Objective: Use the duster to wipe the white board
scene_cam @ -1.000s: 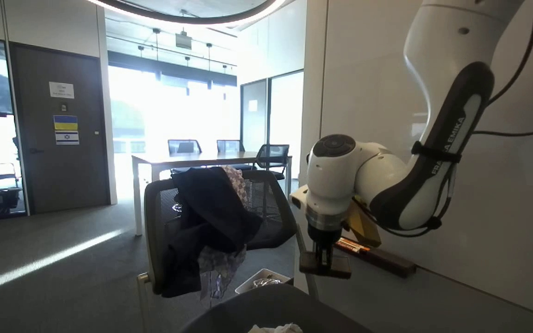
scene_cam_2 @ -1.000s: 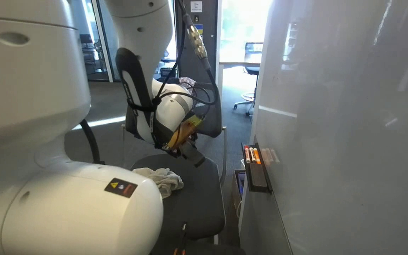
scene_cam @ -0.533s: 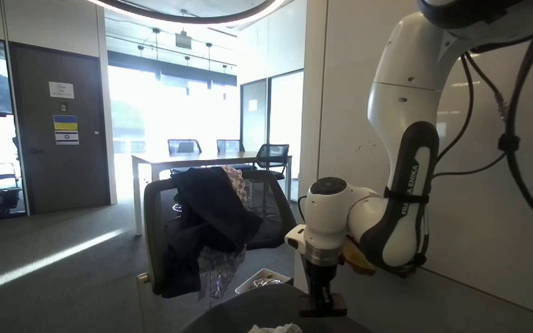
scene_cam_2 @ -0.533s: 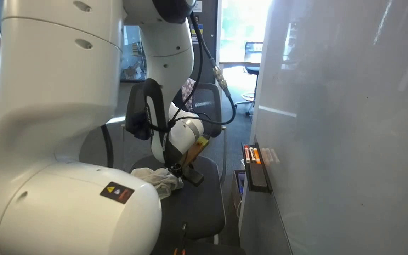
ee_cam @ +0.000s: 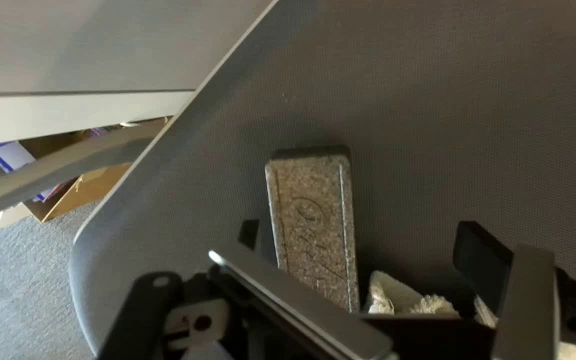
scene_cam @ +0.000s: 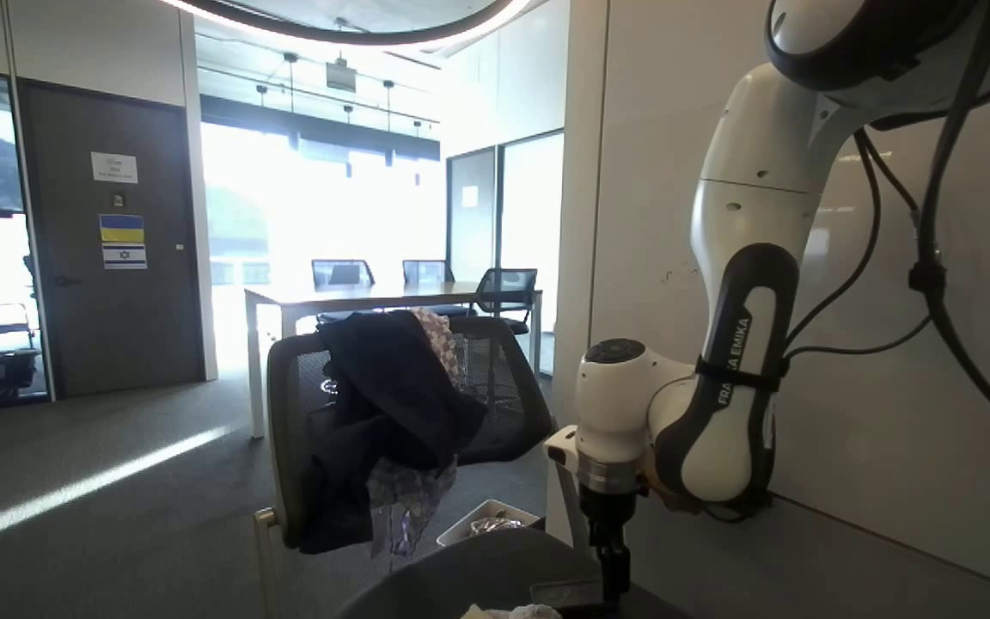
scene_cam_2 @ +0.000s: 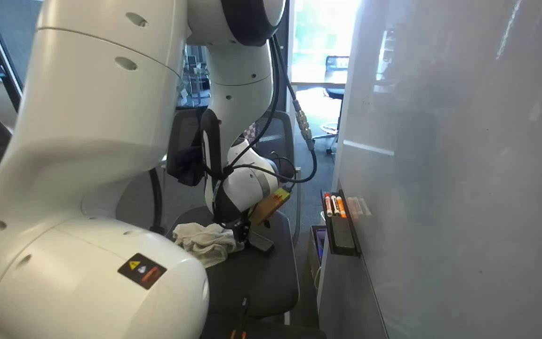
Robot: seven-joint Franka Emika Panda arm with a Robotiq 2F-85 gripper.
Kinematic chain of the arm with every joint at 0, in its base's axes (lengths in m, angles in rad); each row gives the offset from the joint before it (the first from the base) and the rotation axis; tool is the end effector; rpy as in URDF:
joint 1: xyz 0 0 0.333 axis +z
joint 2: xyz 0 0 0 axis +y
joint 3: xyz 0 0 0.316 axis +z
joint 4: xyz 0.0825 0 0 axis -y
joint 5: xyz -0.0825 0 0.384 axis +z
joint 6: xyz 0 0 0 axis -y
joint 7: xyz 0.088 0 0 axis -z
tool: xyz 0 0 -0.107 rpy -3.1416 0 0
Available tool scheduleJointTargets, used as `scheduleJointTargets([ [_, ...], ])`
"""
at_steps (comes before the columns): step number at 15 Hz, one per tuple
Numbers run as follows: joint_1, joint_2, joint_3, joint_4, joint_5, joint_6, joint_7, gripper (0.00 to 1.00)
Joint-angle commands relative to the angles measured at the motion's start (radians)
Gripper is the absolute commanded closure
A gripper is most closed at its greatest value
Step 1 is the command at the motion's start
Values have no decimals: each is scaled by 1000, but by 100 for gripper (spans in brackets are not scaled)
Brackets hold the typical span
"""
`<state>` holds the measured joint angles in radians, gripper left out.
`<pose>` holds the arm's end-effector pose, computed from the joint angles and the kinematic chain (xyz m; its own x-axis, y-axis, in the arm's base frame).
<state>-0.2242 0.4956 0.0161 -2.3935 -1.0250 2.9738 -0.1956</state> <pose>0.4658 -0.0374 0.1136 0.5517 0.8313 -0.0676 0.8238 -0.5304 0.2003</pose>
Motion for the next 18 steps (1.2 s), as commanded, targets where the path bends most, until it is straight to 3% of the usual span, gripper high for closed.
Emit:
scheduleJointTargets([
  [1,-118,-157,131,-89,234,-192,-147,0],
  [3,-161,-249,175,-118,351,-262,-193,0],
  [4,-96,-306,117,-141,446,-278,-240,0],
  [9,-10,-570,42,-220,642,-398,-334,0],
  [15,80,-858,-51,-326,634,-465,-326,0],
  [16,84,-741,-54,-268,611,-445,-309,0],
  [18,93,-810,-66,-297,610,-460,-308,0],
])
